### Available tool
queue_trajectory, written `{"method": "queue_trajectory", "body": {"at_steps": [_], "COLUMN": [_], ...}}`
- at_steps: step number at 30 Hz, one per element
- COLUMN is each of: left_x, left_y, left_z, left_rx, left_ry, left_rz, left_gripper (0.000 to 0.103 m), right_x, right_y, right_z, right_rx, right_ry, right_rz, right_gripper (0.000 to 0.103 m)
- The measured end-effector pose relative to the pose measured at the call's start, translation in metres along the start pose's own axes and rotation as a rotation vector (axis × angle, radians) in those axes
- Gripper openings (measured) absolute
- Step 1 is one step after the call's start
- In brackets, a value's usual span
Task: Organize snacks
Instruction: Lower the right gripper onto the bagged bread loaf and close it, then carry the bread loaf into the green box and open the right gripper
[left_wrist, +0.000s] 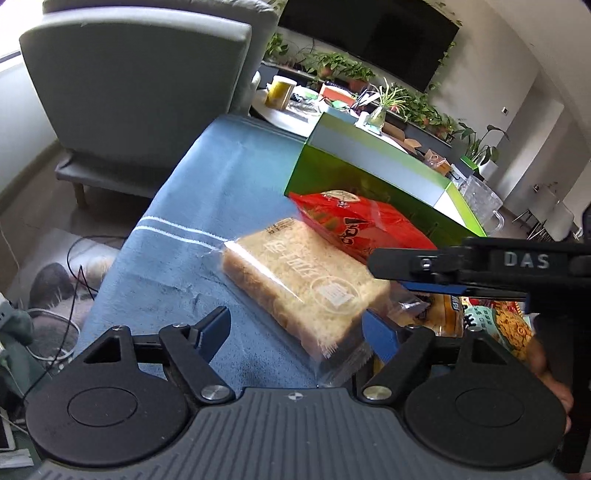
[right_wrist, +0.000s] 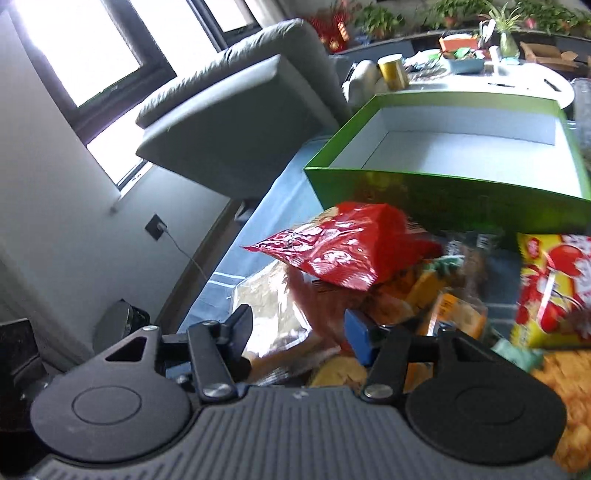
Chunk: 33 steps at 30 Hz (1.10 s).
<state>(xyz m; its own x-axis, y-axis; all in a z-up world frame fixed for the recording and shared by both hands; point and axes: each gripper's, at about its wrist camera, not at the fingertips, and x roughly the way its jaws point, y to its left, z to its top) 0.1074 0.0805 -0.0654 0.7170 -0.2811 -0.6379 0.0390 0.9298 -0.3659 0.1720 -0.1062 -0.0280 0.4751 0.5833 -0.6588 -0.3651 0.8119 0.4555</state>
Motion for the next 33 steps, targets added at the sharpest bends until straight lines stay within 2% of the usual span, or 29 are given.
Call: {"method": "queue_trajectory", "body": {"at_steps": [5, 10, 11, 15, 27, 33], "left_x": [0.011, 0.021, 0.020, 0.006, -0.063, -0.074], "left_y": [0.006, 0.010, 0.008, -0.004, -0.035, -0.057], "left_z": [0.003, 0.003, 0.003, 0.003, 0.016, 0.037], "left_rx": [-0.037, -0.071, -0.061, 0.004, 0.127, 0.183], "left_ry": [0.025, 0.024, 0.021, -0.013, -0.150, -0.207], "left_rz": [-0.019, -0.076, -0.106, -0.095, -0.088, -0.119], "left_gripper": [0.076, 0.075, 0.075, 0.075, 0.078, 0.078], "right_x": [0.021, 0.030, 0.030, 0.021, -0.039, -0.064], "right_y": [-0.002, 0.003, 0.007, 0.021, 0.039, 0.049], "right_z": [0.007, 0.008, 0.008, 0.001, 0.005, 0.013], "right_rx": [0.011, -0.010, -0.025, -0.084, -0.057, -0.092], "right_ry": [0.056, 0.095, 0.096, 0.100, -0.012, -0.122], "right_rz": [0.003, 0.019, 0.017, 0.010, 0.111, 0.128], "right_gripper": [0.100, 0.100, 0.100, 0.099, 0.098, 0.098]}}
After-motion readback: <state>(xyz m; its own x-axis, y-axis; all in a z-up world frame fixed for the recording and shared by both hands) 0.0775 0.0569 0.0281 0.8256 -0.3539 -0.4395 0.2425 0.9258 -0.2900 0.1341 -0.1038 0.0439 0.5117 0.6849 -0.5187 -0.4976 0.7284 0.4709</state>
